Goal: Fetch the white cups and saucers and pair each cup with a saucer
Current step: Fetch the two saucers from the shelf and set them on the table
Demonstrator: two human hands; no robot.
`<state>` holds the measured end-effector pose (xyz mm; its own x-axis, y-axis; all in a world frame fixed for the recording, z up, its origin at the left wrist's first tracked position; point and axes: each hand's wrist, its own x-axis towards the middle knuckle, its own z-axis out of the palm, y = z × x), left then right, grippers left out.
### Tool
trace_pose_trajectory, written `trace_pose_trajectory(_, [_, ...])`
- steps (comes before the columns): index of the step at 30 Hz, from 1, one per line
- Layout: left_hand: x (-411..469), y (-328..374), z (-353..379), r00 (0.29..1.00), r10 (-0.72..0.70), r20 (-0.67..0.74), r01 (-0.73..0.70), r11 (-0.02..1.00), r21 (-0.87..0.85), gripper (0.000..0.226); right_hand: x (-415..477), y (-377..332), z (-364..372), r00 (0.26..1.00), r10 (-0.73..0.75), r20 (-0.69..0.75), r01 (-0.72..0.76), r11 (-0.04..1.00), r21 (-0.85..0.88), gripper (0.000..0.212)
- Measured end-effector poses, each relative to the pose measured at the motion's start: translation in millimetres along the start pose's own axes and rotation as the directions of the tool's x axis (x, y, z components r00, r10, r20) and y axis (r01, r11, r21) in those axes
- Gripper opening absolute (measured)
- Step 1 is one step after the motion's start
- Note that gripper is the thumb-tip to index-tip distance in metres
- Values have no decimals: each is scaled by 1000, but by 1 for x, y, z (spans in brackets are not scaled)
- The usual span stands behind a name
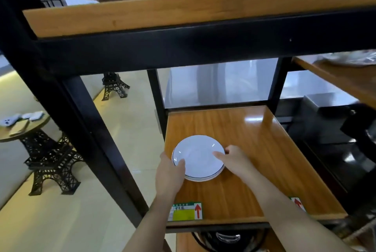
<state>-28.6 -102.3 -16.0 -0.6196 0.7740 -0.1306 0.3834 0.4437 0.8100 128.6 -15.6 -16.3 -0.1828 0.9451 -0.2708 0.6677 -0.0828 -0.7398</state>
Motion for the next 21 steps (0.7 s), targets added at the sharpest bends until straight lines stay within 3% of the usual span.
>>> trace_pose_trajectory(4, [9,-3,2,996,-58,72,62,996,-56,17,5,-2,0,1000,14,12,-14,1000,-19,28])
trace_pose_trajectory(10, [4,-5,4,994,-87,66,98,979,-178,21,-6,10,0,998,-52,-45,57,991,120,20])
trace_pose_trajectory(21, [-54,8,10,1000,-26,3,26,951,-307,16,-50,38,-28,984,-148,-103,170,952,255,17])
